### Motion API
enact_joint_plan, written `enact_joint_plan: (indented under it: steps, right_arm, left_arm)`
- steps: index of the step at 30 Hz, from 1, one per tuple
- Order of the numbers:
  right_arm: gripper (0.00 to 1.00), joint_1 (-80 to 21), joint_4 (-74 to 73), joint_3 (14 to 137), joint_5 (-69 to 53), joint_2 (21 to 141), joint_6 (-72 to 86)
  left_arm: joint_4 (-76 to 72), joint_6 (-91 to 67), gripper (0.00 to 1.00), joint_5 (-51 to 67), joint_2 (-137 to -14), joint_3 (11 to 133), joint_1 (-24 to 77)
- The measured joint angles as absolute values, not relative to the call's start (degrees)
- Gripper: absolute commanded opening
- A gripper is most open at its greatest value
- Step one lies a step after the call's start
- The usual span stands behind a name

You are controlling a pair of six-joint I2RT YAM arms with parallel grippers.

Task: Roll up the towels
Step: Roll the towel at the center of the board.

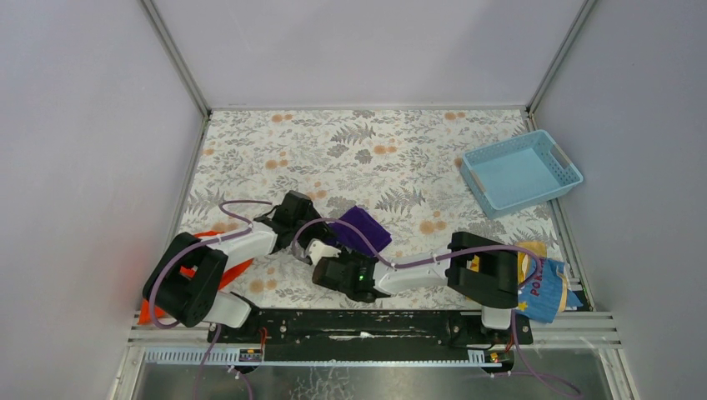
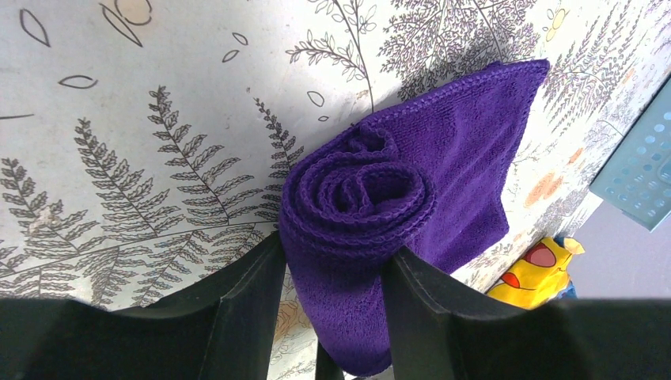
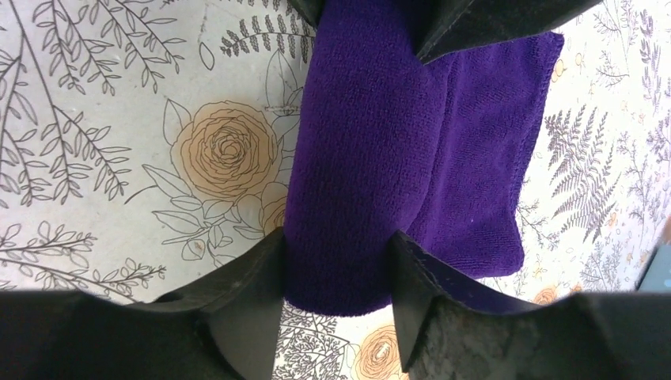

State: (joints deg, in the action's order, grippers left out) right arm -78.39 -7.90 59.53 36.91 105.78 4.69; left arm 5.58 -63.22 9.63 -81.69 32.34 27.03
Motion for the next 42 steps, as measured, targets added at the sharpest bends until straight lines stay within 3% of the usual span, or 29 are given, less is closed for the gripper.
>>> enact_joint_plan:
  steps: [5, 8, 12, 15, 22, 30, 42]
  right_arm:
    - [0.24, -78.19, -6.96, 59.61, 37.78, 106.83, 3.88]
    - [0.15, -77.36, -6.04, 58.81, 35.07, 105.71, 3.27]
    - [0.07, -72.99, -3.86, 55.75, 24.58, 101.06, 3.36]
    - [0.06, -68.12, -1.74, 53.21, 13.63, 97.62, 4.49]
    - [0.06, -58.76, 5.98, 48.38, -10.87, 94.74, 10.39]
    - [0.08, -50.72, 22.31, 38.70, -31.53, 94.89, 23.00]
    - [0.08, -43.81, 40.77, 34.94, -44.34, 104.27, 39.57]
  left_arm:
    - [5.61, -63.31, 0.48, 9.63, -81.56, 32.32, 27.03]
    - [5.91, -63.31, 0.52, 9.34, -80.77, 31.99, 27.03]
    - [8.82, -63.07, 0.66, 7.60, -77.80, 31.70, 27.03]
    - [11.88, -62.74, 0.75, 6.04, -73.45, 31.66, 27.00]
    - [15.05, -62.65, 0.80, 4.93, -63.94, 31.42, 27.00]
    - [15.25, -63.09, 0.77, 6.92, -63.70, 28.91, 27.00]
    - [12.78, -63.42, 0.69, 8.14, -71.90, 29.26, 27.66]
